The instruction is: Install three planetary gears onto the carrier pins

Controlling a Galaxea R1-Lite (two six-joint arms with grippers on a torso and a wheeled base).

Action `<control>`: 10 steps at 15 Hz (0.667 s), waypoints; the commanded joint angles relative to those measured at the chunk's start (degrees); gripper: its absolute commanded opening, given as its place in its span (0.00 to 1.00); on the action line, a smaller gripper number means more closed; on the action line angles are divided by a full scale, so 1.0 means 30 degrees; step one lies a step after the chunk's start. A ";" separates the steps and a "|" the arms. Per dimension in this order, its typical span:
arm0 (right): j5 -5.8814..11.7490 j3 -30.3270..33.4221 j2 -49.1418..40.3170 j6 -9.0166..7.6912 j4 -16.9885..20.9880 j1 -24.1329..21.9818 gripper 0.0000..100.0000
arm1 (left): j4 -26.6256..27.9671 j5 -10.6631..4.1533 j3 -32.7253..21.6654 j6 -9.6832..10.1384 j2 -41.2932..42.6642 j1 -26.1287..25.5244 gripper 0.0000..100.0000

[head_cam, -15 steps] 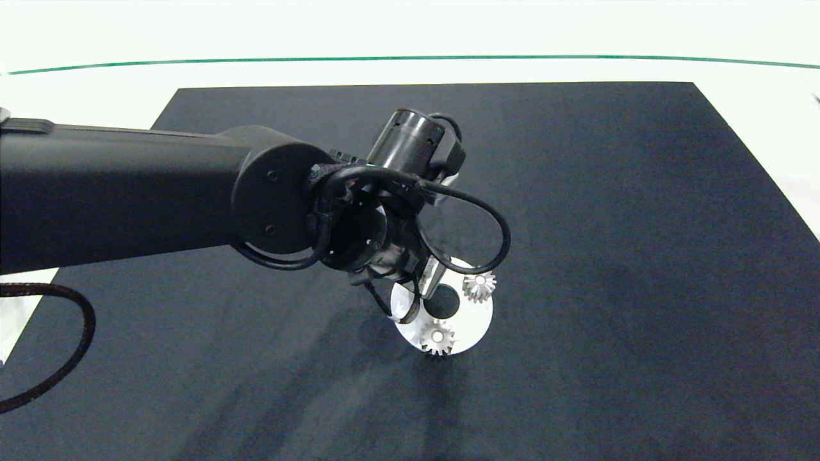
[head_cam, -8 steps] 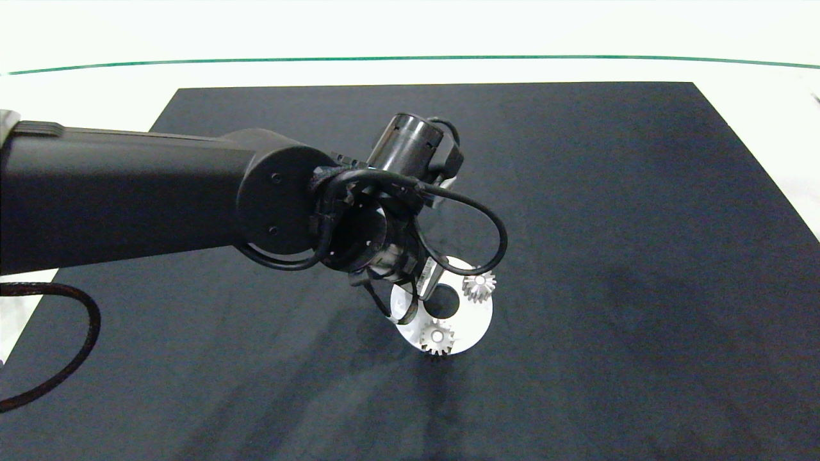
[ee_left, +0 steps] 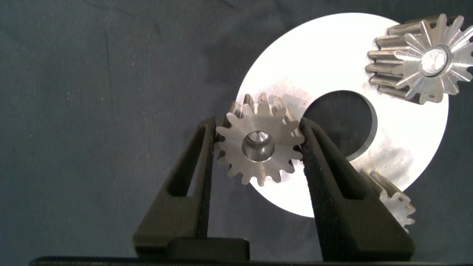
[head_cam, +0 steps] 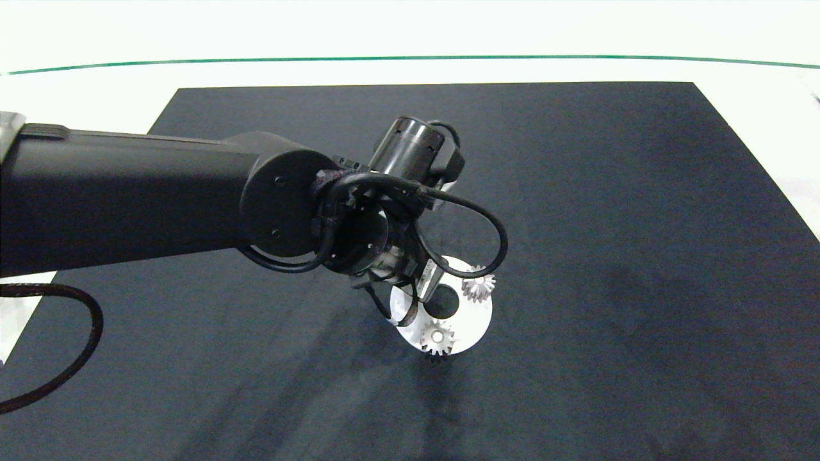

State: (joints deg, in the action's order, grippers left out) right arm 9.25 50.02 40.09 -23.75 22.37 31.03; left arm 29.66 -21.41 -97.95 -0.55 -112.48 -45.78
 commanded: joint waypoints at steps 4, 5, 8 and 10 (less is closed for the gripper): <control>0.0021 -0.0003 0.0024 -0.0053 0.0043 0.0000 1.00 | 0.0045 -0.0042 0.0072 0.0036 -0.0094 -0.0064 0.22; 0.0021 -0.0003 -0.0006 -0.0053 0.0043 0.0000 1.00 | 0.0045 -0.0042 0.0102 0.0066 -0.0064 -0.0093 0.22; 0.0021 -0.0003 0.0024 -0.0053 0.0043 0.0000 1.00 | 0.0045 -0.0042 0.0160 0.0066 -0.0006 -0.0093 1.00; 0.0021 -0.0003 0.0024 -0.0053 0.0043 0.0000 1.00 | 0.0045 -0.0042 0.0190 0.0095 0.0053 -0.0093 1.00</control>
State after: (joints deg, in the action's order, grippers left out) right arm 9.28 50.02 40.11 -23.75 22.38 31.03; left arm 29.65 -21.33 -97.44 -0.29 -112.51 -46.10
